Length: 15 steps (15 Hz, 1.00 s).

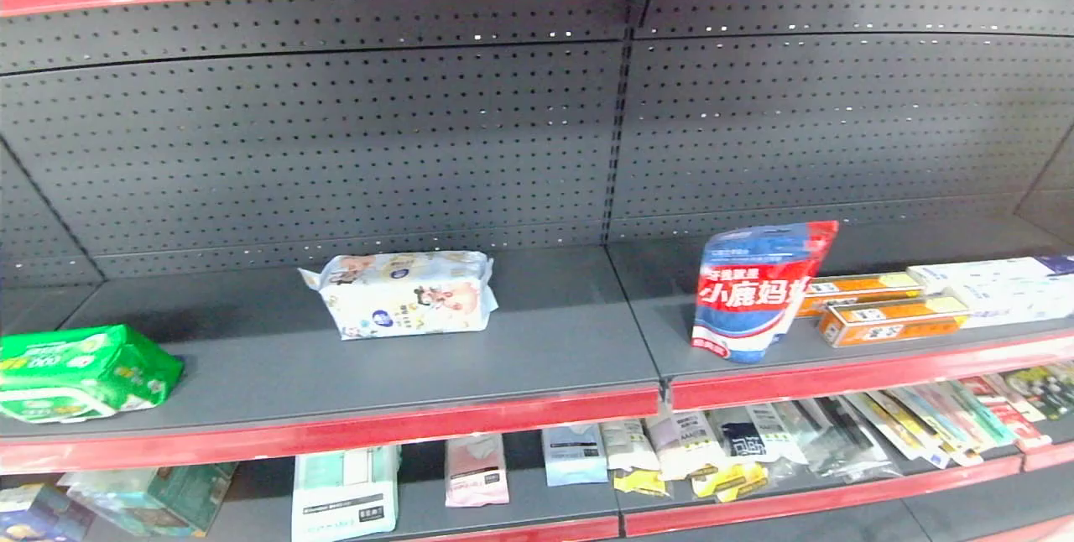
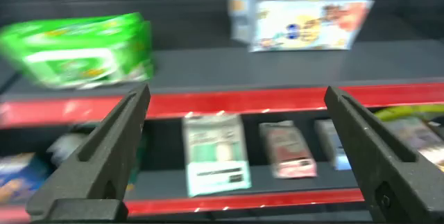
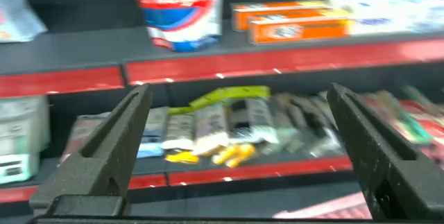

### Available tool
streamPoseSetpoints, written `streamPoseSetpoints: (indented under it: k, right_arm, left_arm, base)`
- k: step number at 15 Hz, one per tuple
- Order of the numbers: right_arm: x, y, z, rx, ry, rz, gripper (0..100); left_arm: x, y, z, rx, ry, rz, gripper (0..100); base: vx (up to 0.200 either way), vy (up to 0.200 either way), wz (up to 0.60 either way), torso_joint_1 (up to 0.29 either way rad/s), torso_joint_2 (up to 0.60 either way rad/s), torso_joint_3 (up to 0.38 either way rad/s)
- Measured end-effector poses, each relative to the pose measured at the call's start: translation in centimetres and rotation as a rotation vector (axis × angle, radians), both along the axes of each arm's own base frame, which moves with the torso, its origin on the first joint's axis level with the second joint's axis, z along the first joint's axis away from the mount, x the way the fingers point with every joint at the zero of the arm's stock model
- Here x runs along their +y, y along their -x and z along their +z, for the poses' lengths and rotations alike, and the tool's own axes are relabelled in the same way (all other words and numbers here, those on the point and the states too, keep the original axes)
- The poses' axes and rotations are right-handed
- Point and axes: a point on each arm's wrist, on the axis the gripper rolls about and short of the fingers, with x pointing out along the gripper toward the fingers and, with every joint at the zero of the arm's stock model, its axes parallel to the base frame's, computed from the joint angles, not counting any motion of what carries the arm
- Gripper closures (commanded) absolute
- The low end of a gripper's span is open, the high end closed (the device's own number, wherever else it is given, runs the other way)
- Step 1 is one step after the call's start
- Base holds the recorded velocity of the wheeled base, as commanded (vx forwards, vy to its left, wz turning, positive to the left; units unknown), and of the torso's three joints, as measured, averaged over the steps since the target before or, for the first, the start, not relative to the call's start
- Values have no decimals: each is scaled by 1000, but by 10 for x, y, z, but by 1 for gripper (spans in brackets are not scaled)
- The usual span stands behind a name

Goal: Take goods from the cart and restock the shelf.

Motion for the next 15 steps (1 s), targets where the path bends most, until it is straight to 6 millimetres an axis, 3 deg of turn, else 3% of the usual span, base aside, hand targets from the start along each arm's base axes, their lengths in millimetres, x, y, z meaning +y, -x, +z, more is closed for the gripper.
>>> streamPoseSetpoints:
  k: [14, 15]
  right_arm:
    - [0, 0, 0, 0, 0, 0, 0]
    - [0, 0, 0, 0, 0, 1, 0]
  left_arm:
    - [0, 0, 0, 0, 0, 0, 0]
    - [0, 0, 0, 0, 0, 0, 0]
  base:
    - [0, 0, -600, 2, 3, 3]
    - [0, 0, 0, 0, 0, 0]
